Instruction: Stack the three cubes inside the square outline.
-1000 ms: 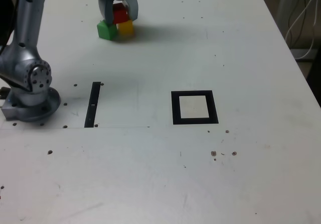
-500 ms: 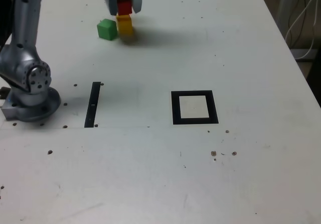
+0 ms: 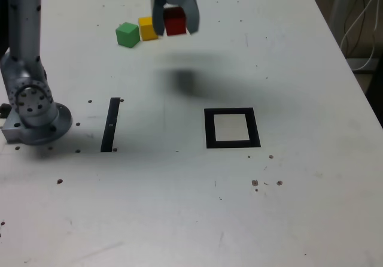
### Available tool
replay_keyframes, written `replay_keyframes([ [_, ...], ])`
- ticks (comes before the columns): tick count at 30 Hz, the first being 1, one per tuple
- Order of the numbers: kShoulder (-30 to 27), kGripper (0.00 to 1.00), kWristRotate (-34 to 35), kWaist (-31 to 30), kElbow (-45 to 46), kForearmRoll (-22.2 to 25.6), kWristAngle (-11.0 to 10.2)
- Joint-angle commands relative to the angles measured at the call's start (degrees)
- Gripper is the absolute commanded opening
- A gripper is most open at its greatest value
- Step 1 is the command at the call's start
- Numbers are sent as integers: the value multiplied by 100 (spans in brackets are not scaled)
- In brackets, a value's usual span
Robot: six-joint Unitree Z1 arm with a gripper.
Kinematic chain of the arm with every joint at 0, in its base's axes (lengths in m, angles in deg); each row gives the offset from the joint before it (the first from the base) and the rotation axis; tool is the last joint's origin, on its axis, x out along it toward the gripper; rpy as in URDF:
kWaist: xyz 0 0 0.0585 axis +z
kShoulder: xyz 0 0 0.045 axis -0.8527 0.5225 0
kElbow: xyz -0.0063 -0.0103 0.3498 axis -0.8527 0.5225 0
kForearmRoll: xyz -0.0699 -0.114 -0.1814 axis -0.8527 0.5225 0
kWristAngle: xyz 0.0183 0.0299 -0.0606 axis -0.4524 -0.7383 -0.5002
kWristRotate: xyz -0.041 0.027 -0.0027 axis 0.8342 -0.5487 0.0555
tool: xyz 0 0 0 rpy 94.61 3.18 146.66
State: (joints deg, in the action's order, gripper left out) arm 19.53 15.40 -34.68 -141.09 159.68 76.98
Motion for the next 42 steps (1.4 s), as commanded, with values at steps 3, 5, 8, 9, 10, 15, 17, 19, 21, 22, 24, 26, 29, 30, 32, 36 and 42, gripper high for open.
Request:
replay_keyframes([
  [3,121,30,444,-1272,9,-70,164],
  [5,230,30,560,-1499,-47,-113,263],
  [8,469,30,697,-1777,-214,-141,391],
  [9,563,30,739,-1859,-285,-141,427],
  [10,659,30,786,-1939,-357,-138,456],
  [15,1058,30,1024,-2272,-659,-120,534],
  [17,1165,30,1090,-2363,-718,-131,563],
  [19,1249,30,1136,-2422,-729,-150,600],
  [21,1309,30,1178,-2458,-693,-185,639],
  [22,1325,30,1199,-2472,-677,-201,651],
  [24,1351,30,1255,-2516,-665,-227,659],
  [26,1390,30,1319,-2591,-681,-244,668],
  [29,1490,30,1429,-2732,-710,-269,703],
  [30,1525,30,1457,-2770,-700,-288,718],
  [32,1584,30,1498,-2822,-640,-356,756],
  [36,1681,32,1510,-2848,-490,-525,808],
  [42,1774,38,1477,-2846,-415,-690,805],
])
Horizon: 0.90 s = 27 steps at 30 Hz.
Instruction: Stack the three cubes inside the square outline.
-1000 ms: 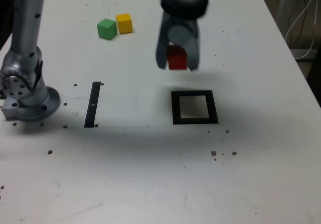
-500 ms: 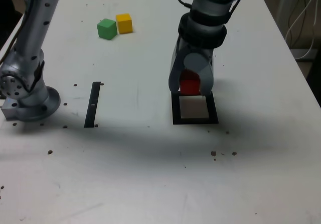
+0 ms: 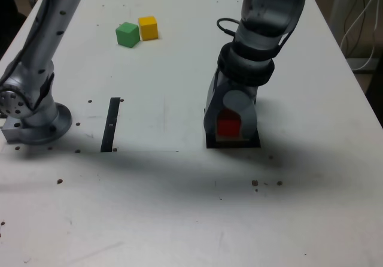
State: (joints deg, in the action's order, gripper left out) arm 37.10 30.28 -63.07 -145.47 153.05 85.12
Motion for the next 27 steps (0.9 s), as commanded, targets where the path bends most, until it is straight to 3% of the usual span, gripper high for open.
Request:
replay_keyframes([
  [1,17,41,-15,-4,36,-49,-14],
  [8,-30,86,-84,21,85,-172,-42],
  [11,-92,97,-96,36,118,-168,-102],
  [16,-292,99,-113,62,125,-82,-245],
  [19,-644,100,-317,155,89,199,-497],
  [27,-1637,100,-2120,1181,-30,824,-1045],
])
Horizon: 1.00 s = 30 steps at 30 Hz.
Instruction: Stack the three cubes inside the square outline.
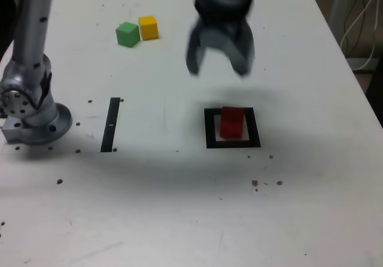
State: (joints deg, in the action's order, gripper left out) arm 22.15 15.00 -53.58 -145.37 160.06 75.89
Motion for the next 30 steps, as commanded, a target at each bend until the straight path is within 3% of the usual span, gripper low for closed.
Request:
replay_keyframes([
  [1,-193,100,-794,402,-49,206,-229],
  [6,-196,100,-1577,1284,-57,439,-745],
  [12,44,99,-2399,2333,-177,290,-1042],
  [21,292,95,-3392,3570,-417,-359,-1104],
  [30,519,91,-4879,3973,-601,-709,-1116],
])
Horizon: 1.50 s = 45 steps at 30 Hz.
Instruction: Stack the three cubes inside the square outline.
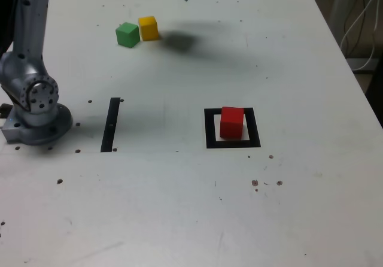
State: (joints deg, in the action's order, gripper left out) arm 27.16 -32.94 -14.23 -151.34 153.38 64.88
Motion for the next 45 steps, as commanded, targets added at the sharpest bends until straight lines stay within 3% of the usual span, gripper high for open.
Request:
replay_keyframes([
  [1,20,91,-214,82,15,-92,-17],
  [9,64,91,-1081,680,142,-684,12],
  [14,101,91,-1251,922,288,-850,57],
  [24,74,91,-1330,875,686,-826,61],
  [40,60,92,-1428,771,1365,-1385,-97],
  [45,6,92,-1575,728,1443,-1337,-96],
])
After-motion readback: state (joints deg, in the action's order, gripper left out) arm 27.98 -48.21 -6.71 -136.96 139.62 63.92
